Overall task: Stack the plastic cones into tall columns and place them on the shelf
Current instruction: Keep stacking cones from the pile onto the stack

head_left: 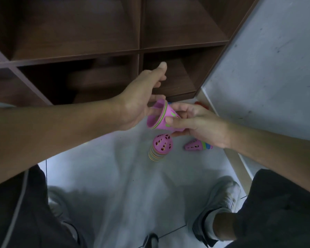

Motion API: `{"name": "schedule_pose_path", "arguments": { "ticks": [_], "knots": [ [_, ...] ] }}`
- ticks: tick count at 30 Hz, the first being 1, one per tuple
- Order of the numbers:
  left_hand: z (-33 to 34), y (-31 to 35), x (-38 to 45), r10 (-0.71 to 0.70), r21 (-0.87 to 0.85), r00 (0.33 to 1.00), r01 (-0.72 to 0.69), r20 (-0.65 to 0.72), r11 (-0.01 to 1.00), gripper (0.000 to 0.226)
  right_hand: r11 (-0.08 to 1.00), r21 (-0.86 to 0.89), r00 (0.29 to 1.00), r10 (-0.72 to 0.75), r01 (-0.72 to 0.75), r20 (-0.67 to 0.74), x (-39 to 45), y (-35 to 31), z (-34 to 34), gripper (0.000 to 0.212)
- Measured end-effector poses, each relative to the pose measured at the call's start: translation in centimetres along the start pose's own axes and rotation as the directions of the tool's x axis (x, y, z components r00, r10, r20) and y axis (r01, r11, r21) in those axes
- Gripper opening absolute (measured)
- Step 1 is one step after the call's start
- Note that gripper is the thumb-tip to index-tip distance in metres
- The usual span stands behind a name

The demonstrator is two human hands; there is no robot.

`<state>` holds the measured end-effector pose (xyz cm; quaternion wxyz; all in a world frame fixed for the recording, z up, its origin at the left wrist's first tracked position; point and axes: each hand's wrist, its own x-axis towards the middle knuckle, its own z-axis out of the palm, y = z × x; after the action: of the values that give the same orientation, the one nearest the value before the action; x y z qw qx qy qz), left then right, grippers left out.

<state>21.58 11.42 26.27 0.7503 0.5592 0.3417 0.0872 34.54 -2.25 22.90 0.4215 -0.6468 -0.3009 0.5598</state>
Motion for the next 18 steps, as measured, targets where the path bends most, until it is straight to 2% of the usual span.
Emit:
{"name": "schedule_pose_path", "arguments": {
  "ticks": [3, 8, 10, 12, 14, 16, 18],
  "knots": [
    [0.5, 0.0, 0.0, 0.000, -0.050, 0.999, 0.003, 0.052, 0.999, 0.050, 0.993, -0.114, 0.999, -0.022, 0.019, -0.029, -0.3, -0.4, 0.3, 0.057],
    [0.7, -0.3, 0.1, -0.003, -0.083, 0.991, 0.015, 0.134, 0.996, 0.055, 0.986, -0.165, 0.999, -0.004, -0.003, -0.045, -0.5, -1.1, 0.6, 0.058],
    [0.6, -0.2, 0.2, 0.009, -0.043, 0.988, -0.002, 0.155, 0.999, 0.055, 0.975, -0.221, 0.999, 0.006, -0.015, -0.039, -0.5, -1.1, 0.5, 0.050],
    [0.4, -0.4, 0.3, 0.019, 0.072, 0.990, -0.029, 0.140, 0.997, 0.053, 0.938, -0.345, 0.998, -0.001, -0.020, -0.058, -0.4, -1.0, 0.3, 0.039],
    [-0.2, -0.8, 0.6, 0.008, 0.200, 0.997, -0.025, 0.082, 0.979, 0.047, 0.807, -0.588, 0.995, -0.005, -0.057, -0.104, -0.1, -0.6, -0.3, 0.050],
    [-1.2, -1.4, 1.0, -0.027, 0.303, 1.000, 0.022, 0.015, 0.953, 0.041, 0.531, -0.843, 0.995, -0.002, -0.083, -0.099, 0.2, -0.2, -1.0, 0.065],
    [-2.2, -1.8, 1.2, -0.058, 0.369, 0.998, 0.063, -0.024, 0.927, 0.037, 0.246, -0.968, 0.999, 0.000, -0.046, -0.047, 0.5, 0.5, -1.3, 0.061]
  ]
}}
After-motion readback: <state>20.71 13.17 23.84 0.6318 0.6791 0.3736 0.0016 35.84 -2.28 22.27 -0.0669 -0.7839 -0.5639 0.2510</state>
